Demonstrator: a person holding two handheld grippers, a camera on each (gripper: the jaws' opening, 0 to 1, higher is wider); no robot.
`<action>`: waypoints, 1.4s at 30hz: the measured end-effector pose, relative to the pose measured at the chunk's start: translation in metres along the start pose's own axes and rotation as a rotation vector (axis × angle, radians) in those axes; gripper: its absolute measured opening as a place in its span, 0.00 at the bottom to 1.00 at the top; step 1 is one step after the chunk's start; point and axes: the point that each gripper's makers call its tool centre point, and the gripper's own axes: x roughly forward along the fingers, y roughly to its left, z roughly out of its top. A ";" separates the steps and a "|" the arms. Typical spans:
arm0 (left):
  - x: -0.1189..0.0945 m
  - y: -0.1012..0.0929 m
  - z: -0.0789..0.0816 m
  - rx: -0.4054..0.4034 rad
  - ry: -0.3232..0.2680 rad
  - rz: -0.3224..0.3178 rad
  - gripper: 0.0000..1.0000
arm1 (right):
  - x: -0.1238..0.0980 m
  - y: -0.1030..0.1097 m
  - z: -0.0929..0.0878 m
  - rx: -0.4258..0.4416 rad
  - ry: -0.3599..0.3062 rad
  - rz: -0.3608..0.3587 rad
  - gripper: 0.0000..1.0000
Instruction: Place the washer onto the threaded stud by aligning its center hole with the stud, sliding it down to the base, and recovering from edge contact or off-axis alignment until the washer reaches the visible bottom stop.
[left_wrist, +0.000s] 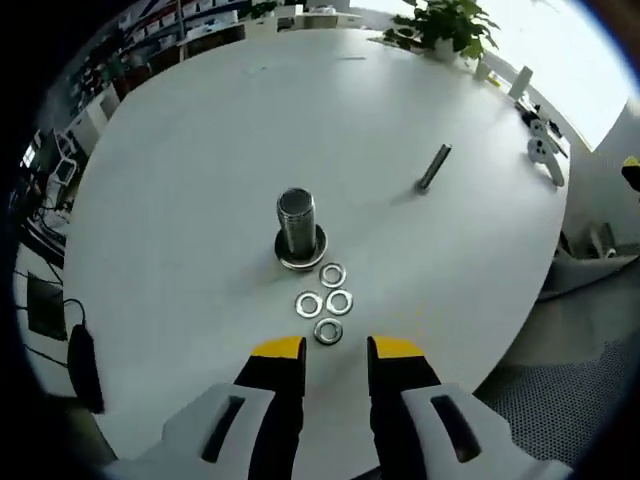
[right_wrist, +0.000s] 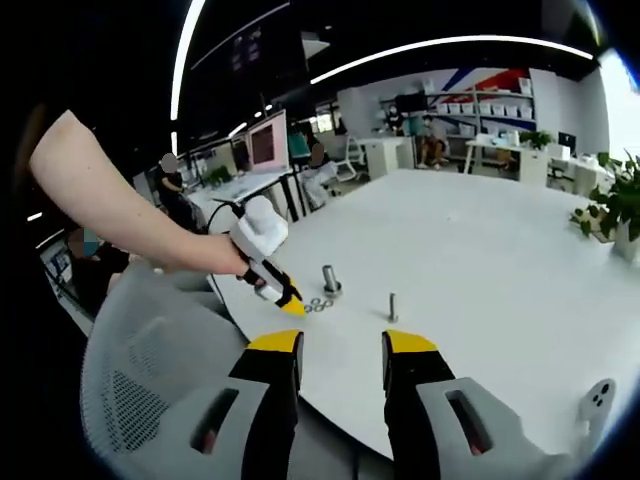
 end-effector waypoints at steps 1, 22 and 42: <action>0.001 0.000 0.000 0.007 0.001 0.000 0.18 | 0.000 -0.001 0.000 0.000 0.000 -0.001 0.33; 0.010 0.004 0.001 0.147 0.067 0.027 0.14 | -0.003 -0.007 0.003 0.026 -0.025 -0.026 0.33; 0.014 0.002 0.006 0.327 0.227 -0.008 0.10 | -0.005 -0.012 0.003 0.036 -0.029 -0.042 0.33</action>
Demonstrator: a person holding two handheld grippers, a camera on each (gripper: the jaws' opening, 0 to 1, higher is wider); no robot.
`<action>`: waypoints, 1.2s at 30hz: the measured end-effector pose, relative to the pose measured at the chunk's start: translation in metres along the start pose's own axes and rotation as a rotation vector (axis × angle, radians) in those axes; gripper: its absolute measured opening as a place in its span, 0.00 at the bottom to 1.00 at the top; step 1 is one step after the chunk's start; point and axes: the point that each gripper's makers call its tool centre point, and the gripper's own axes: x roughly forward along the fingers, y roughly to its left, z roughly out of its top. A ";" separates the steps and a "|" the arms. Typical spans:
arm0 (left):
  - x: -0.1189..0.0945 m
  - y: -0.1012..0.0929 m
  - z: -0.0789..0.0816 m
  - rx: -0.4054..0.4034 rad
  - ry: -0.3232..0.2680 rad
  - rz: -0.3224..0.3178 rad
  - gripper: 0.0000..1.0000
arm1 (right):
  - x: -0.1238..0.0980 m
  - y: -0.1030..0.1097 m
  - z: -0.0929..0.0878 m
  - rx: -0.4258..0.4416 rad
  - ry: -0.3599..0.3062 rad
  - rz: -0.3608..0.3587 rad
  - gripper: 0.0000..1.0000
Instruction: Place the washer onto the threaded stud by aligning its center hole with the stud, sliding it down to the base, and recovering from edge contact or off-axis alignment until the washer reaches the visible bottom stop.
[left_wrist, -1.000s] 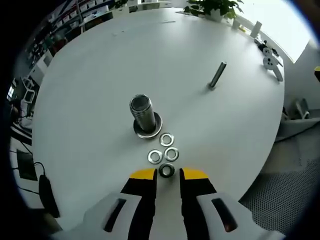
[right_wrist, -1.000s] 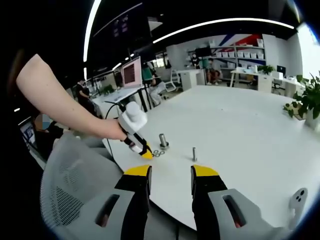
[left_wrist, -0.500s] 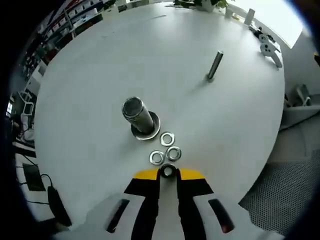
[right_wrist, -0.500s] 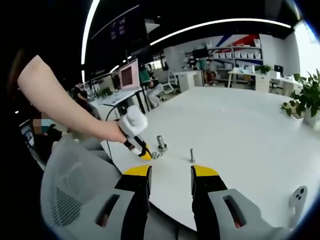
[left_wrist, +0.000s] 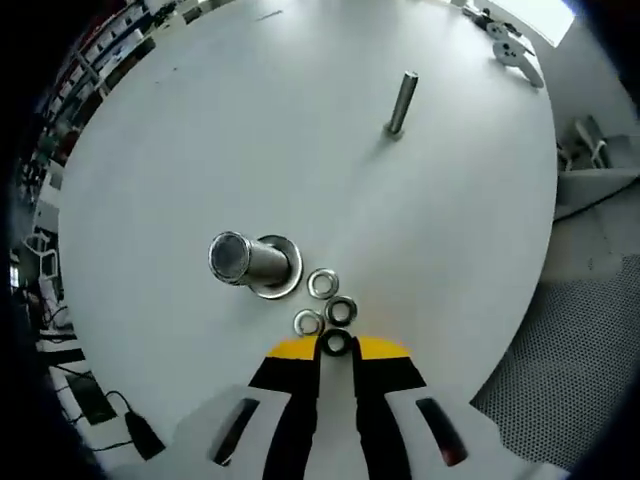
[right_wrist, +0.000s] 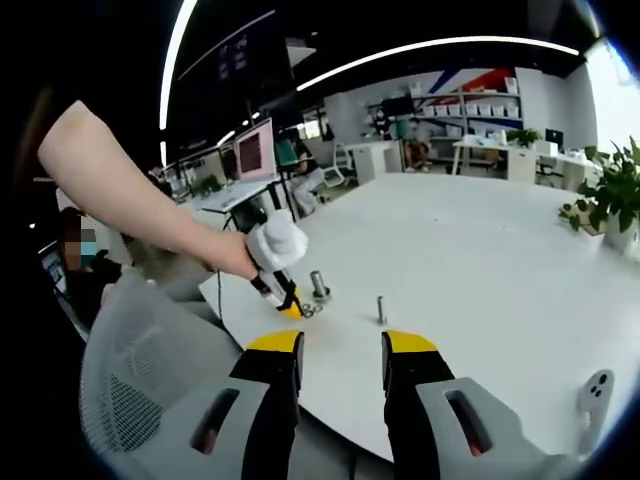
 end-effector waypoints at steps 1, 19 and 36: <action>0.000 0.000 -0.001 -0.006 0.001 -0.002 0.10 | 0.000 0.000 0.000 -0.001 -0.003 -0.001 0.33; -0.020 -0.016 0.001 0.049 -0.097 -0.003 0.09 | 0.000 -0.002 0.001 0.000 -0.005 -0.006 0.33; -0.072 -0.015 0.096 0.102 -0.325 0.023 0.09 | -0.002 -0.005 0.002 -0.006 -0.013 -0.021 0.32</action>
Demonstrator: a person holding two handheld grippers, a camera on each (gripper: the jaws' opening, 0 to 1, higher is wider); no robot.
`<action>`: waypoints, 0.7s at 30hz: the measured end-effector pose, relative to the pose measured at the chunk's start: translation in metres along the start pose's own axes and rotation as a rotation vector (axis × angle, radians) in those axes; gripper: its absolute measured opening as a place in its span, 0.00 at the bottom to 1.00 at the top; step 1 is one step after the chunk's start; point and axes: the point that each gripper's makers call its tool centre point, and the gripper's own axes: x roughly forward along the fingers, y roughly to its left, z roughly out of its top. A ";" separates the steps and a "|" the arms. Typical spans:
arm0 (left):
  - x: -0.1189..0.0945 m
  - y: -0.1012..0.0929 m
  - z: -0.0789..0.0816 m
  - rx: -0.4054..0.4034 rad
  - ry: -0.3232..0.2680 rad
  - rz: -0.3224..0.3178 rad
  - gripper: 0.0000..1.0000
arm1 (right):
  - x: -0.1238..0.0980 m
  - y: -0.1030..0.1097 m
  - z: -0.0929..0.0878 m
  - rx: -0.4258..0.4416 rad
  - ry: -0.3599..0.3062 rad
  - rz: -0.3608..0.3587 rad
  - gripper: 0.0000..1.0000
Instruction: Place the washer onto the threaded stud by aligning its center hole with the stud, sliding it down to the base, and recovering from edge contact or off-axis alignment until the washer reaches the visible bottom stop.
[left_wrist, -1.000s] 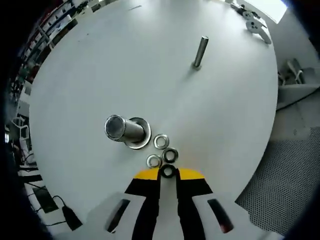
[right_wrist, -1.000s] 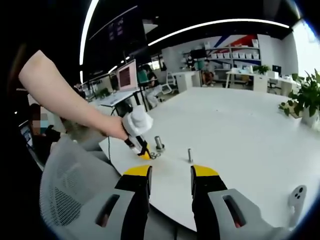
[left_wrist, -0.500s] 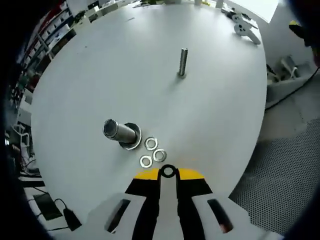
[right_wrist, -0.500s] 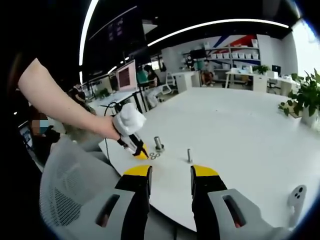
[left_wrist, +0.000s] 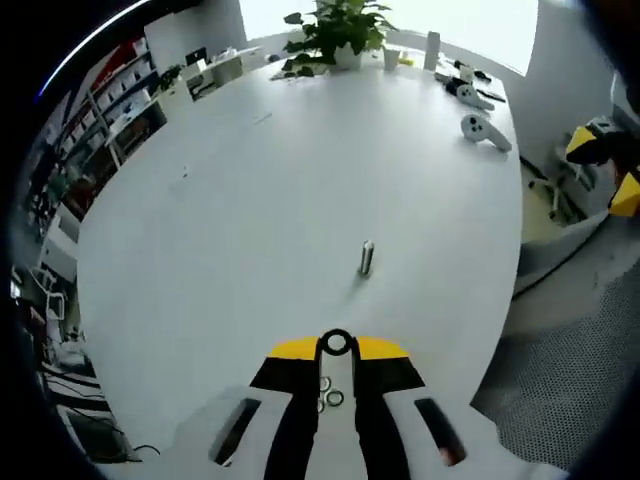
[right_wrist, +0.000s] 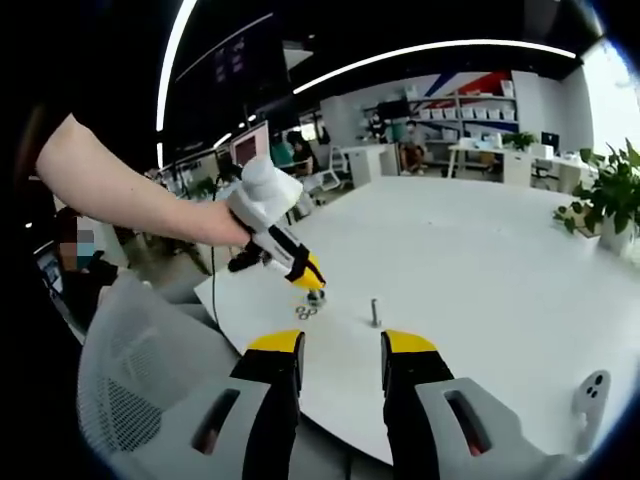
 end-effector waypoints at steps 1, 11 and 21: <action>0.000 0.000 0.003 0.009 0.002 -0.001 0.09 | 0.000 0.000 0.000 -0.001 -0.001 0.000 0.32; 0.006 -0.009 0.036 0.086 0.016 -0.045 0.09 | -0.001 -0.001 0.001 0.001 -0.006 -0.006 0.32; 0.025 -0.023 0.050 0.147 0.050 -0.092 0.09 | -0.001 -0.002 0.002 0.003 -0.009 -0.012 0.32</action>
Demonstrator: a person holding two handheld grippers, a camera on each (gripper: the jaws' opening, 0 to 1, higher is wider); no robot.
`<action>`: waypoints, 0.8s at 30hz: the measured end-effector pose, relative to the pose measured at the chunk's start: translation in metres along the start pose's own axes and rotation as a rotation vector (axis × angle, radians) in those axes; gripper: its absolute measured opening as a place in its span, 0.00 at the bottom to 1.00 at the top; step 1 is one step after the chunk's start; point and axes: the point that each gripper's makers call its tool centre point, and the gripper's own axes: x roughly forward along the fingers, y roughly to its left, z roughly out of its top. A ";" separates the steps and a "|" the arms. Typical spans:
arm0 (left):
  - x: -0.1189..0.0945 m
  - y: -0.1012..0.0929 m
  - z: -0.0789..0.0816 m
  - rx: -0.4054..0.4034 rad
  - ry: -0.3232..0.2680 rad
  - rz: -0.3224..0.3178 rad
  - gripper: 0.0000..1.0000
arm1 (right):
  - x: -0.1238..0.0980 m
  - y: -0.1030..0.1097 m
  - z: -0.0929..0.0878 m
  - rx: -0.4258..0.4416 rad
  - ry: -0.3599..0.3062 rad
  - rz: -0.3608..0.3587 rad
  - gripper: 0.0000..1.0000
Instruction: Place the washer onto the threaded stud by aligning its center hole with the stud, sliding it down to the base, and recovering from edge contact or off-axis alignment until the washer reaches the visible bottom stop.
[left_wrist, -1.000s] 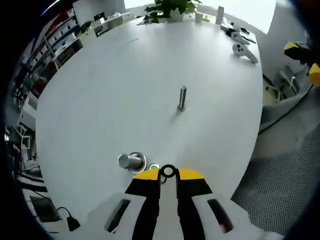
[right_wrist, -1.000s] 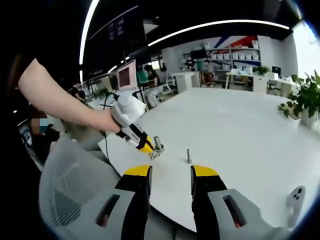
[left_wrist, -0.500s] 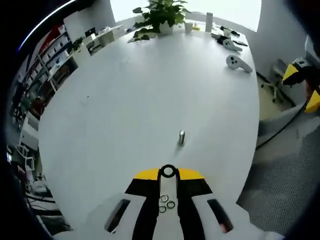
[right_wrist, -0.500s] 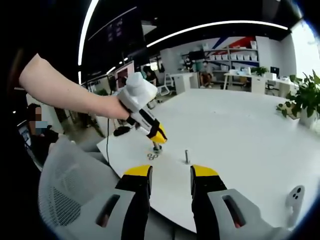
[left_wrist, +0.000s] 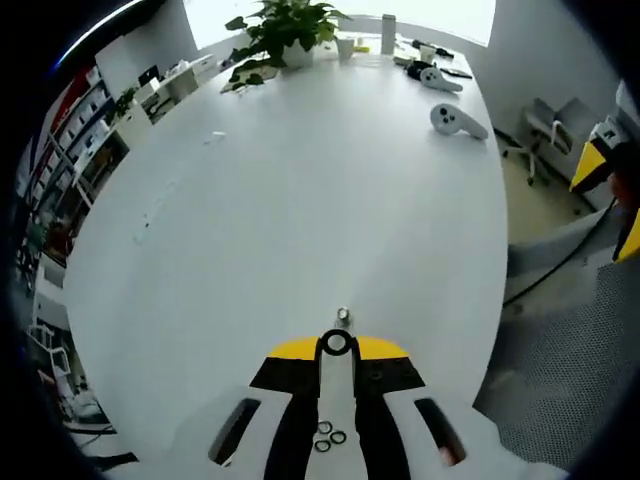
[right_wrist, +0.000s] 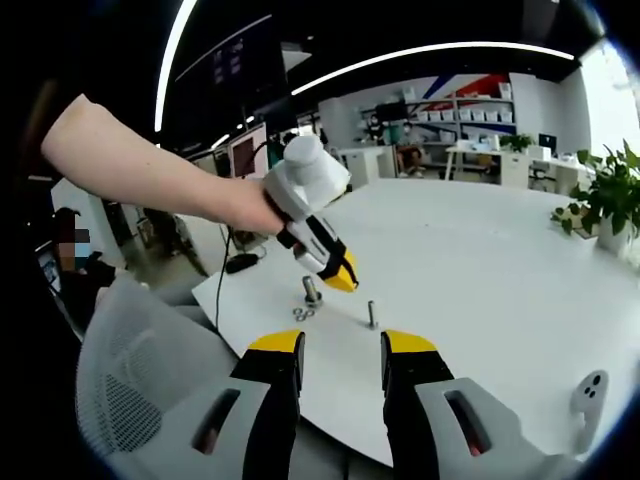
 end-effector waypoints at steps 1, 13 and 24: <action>0.002 0.000 0.002 0.004 0.001 0.000 0.09 | 0.000 0.000 0.000 0.000 -0.003 0.000 0.32; 0.017 -0.005 0.007 0.048 0.032 -0.020 0.09 | 0.000 -0.001 0.000 -0.001 0.000 -0.006 0.32; 0.026 -0.004 0.006 0.038 0.058 -0.025 0.09 | 0.000 -0.002 0.000 0.002 -0.004 -0.007 0.32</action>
